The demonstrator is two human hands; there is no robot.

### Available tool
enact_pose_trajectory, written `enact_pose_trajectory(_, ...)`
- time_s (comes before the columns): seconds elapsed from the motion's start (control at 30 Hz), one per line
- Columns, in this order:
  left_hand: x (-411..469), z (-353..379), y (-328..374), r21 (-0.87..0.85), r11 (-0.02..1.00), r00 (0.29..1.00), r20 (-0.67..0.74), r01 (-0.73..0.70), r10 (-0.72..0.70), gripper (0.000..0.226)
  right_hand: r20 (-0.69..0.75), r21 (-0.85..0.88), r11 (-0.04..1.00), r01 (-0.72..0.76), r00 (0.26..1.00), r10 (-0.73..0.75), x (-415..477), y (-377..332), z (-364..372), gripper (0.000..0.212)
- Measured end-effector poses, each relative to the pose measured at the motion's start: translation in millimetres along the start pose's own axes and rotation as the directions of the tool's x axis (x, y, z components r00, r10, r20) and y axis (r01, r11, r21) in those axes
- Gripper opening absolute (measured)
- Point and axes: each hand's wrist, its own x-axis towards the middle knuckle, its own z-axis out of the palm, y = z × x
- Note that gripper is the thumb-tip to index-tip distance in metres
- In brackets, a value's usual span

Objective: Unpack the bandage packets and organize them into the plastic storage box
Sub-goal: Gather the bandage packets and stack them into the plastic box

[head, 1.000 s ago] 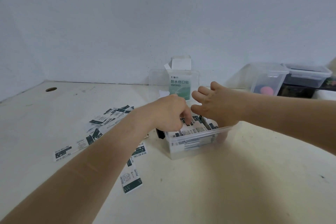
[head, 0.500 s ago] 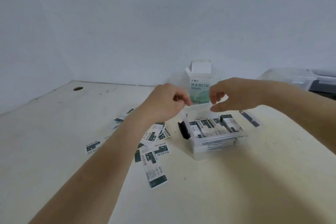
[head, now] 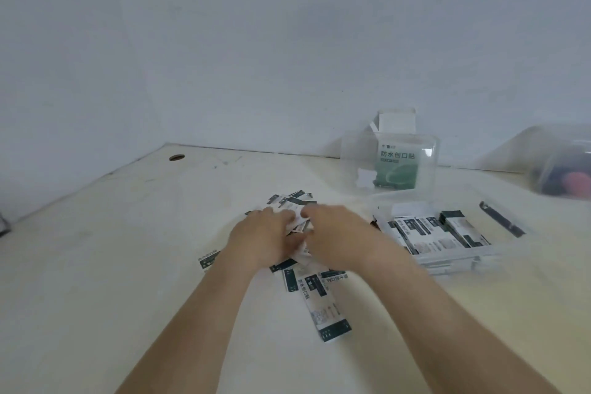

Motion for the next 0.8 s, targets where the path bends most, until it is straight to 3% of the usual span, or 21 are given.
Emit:
enact_pose_trajectory(0.13, -9.0, -12.0, -9.0, -0.109, 0.993, 0.994, -0.102, 0.036, -0.047, 0.034, -0.026, -0.077, 0.992, -0.104, 0.994, 0.102, 3.9, 10.6, 40.9, 0.034)
enact_pose_trajectory(0.37, -14.6, -17.7, -10.7, -0.436, 0.899, 0.958, -0.235, 0.046, -0.163, 0.024, -0.209, 0.116, 0.988, -0.099, 0.970, 0.122, 3.9, 13.2, 41.4, 0.034)
enact_pose_trajectory(0.47, -13.2, -19.6, -9.9, -0.771, 0.637, 0.952, -0.196, -0.002, -0.234, 0.023, -0.263, 0.482, 0.872, -0.089, 0.934, 0.241, 4.6, 8.3, 36.9, 0.048)
enact_pose_trajectory(0.57, -18.2, -22.0, 0.6, -0.906, 0.422, 0.974, -0.126, -0.035, -0.190, 0.027, -0.114, 0.890, 0.453, -0.059, 0.932, 0.345, 5.4, 5.1, 36.2, 0.047)
enact_pose_trajectory(0.63, -20.9, -22.0, 8.9, -0.953, 0.301, 0.982, -0.094, -0.041, -0.165, 0.024, -0.093, 0.963, 0.268, -0.014, 0.919, 0.383, 6.2, 5.0, 35.5, 0.030)
enact_pose_trajectory(0.73, -21.6, -26.2, 9.6, -0.986, 0.148, 0.960, -0.109, -0.072, -0.257, 0.010, -0.122, 0.973, 0.231, 0.019, 0.890, 0.440, 5.8, 7.8, 33.9, 0.012)
enact_pose_trajectory(0.8, -22.4, -32.3, 2.7, -0.993, 0.053, 0.946, -0.119, -0.108, -0.302, 0.008, -0.185, 0.956, 0.291, 0.046, 0.861, 0.473, 6.0, 9.2, 35.9, 0.005)
